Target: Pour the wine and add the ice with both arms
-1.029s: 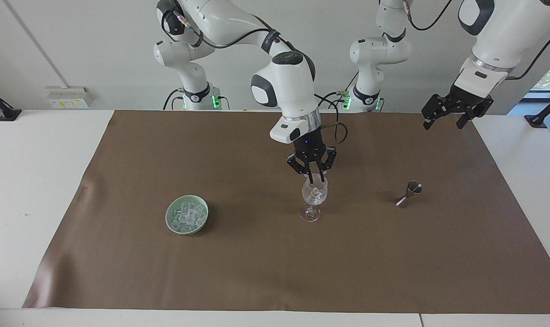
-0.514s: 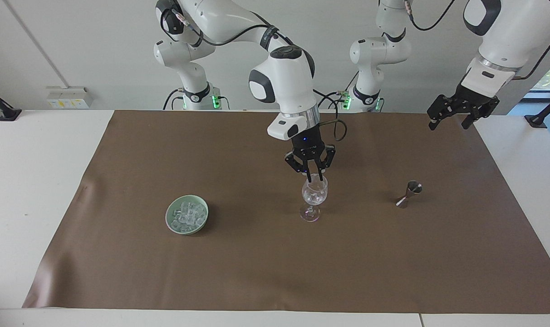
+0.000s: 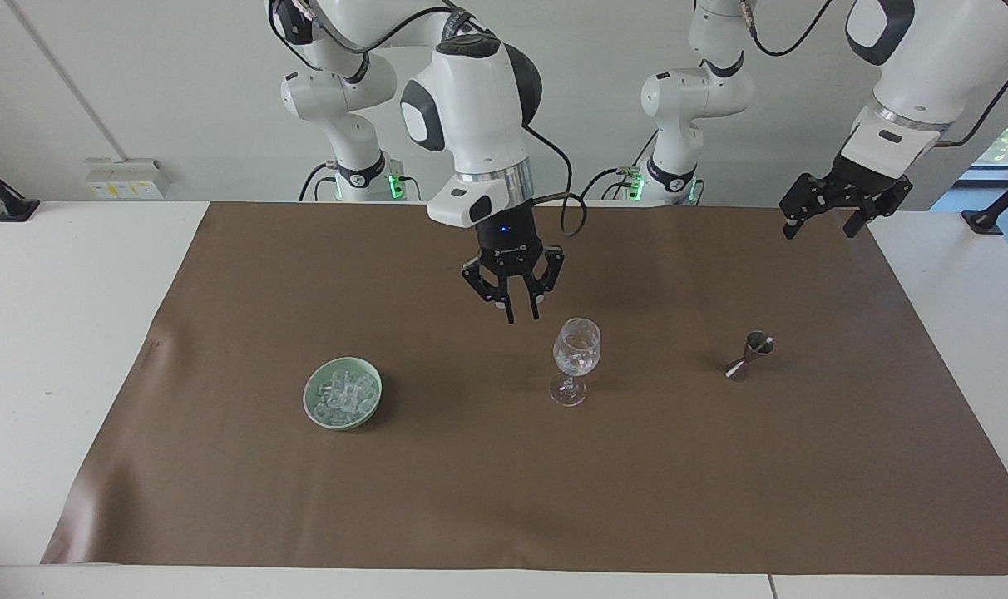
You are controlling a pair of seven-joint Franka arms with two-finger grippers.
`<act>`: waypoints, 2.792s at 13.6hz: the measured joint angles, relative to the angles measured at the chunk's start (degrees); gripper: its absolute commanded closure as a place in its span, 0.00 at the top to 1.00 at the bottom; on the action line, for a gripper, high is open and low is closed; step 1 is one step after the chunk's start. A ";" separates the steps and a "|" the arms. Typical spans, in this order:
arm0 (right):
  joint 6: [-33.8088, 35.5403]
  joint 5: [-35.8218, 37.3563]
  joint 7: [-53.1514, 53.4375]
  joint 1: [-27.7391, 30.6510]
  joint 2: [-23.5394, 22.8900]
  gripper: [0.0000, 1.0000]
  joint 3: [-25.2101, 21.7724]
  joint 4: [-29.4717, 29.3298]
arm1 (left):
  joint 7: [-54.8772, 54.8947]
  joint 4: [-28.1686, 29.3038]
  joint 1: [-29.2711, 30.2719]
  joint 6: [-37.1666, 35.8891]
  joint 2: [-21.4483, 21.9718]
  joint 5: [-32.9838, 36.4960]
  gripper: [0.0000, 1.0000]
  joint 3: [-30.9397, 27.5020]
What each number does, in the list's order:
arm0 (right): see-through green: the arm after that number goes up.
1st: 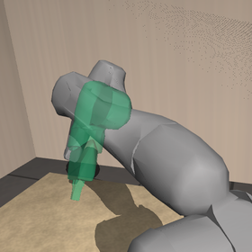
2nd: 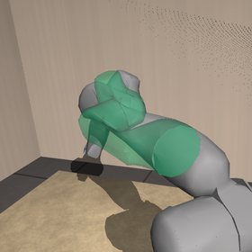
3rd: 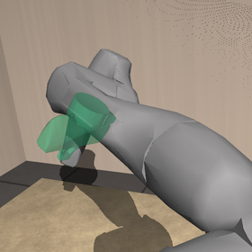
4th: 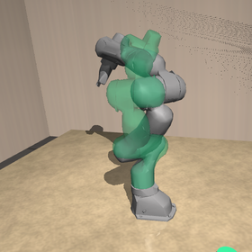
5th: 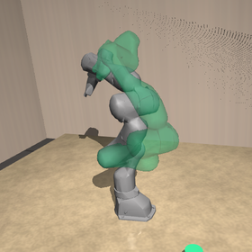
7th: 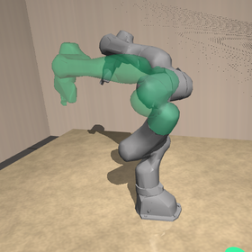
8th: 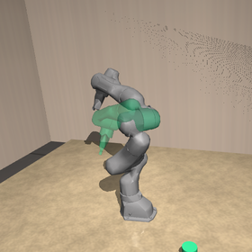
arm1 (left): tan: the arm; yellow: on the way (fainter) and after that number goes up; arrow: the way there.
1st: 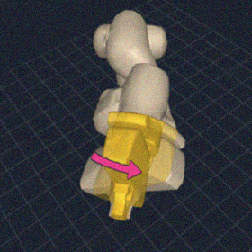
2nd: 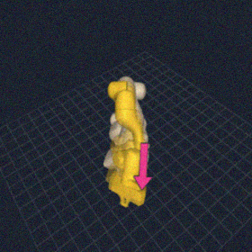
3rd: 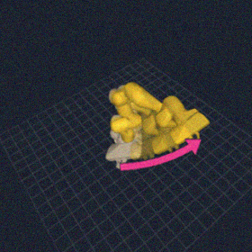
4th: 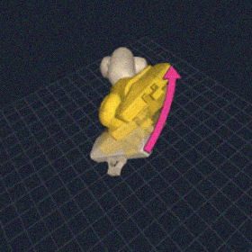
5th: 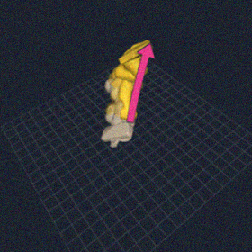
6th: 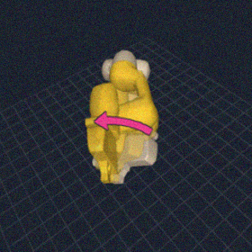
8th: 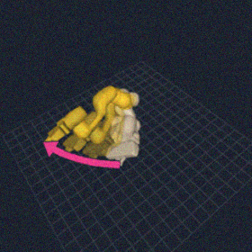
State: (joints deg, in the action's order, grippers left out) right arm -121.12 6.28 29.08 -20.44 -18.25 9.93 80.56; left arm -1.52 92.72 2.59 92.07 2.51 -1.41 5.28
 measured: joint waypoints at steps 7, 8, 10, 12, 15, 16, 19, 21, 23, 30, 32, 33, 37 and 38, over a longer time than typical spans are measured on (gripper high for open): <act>18.32 -1.50 -11.15 10.57 7.65 0.59 -0.01 -0.17 | 0.00 -0.38 -0.09 0.56 0.32 -0.10 1.00 0.39; 21.25 -1.58 -13.23 12.20 9.14 0.64 -0.01 -0.12 | 0.00 -0.52 -0.09 0.56 0.61 -0.10 1.00 0.39; 25.99 -1.68 -17.19 15.06 11.68 0.74 0.00 0.29 | 0.00 -0.55 -0.09 0.56 1.19 -0.11 1.00 0.39; 29.82 -1.80 -20.64 17.85 13.34 1.00 0.00 0.69 | 0.00 -0.54 -0.09 0.52 1.35 -0.14 1.00 0.41; 34.90 -1.95 -25.84 22.50 14.27 1.00 -0.05 0.93 | 0.00 -0.49 -0.10 0.25 1.44 -0.18 1.00 0.43; 36.05 -2.01 -27.02 23.79 14.29 1.00 -0.05 0.96 | 0.00 -0.39 -0.11 -0.16 1.46 -0.18 1.00 0.44; 37.99 -2.21 -28.94 26.46 14.31 1.00 -0.09 1.05 | 0.03 0.23 -0.13 -0.64 1.46 -0.20 1.00 0.47; 38.39 -2.23 -29.04 27.05 14.36 1.00 -0.14 1.12 | 0.05 0.56 -0.13 -0.64 1.46 -0.21 1.00 0.47; 38.40 -2.23 -29.04 27.21 14.49 1.00 -0.17 1.18 | 0.06 0.67 -0.13 -0.64 1.45 -0.21 1.00 0.47; 38.03 -2.23 -29.04 28.40 14.64 1.00 -0.23 1.20 | 0.06 0.55 -0.12 -0.64 1.48 -0.27 1.00 0.42; 37.58 -2.23 -29.04 28.80 14.66 1.00 -0.41 1.20 | 0.06 0.55 -0.12 -0.64 1.50 -0.30 1.00 0.42; 37.58 -2.23 -29.04 29.05 14.73 1.00 -0.60 1.20 | 0.06 0.55 -0.12 -0.65 1.52 -0.30 1.00 0.42; 38.16 -3.99 -29.04 29.12 16.91 1.00 -3.62 1.17 | 0.06 0.55 -0.12 -0.72 1.73 -0.31 1.00 0.42; 38.49 -5.39 -29.08 29.13 17.67 1.00 -4.74 1.19 | 0.05 0.55 -0.12 -0.75 1.78 -0.32 1.00 0.42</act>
State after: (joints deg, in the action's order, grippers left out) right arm -82.63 0.89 0.00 8.69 -0.58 5.19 81.75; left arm -1.46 93.27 2.47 91.32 4.29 -1.72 5.70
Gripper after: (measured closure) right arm 0.000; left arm 0.000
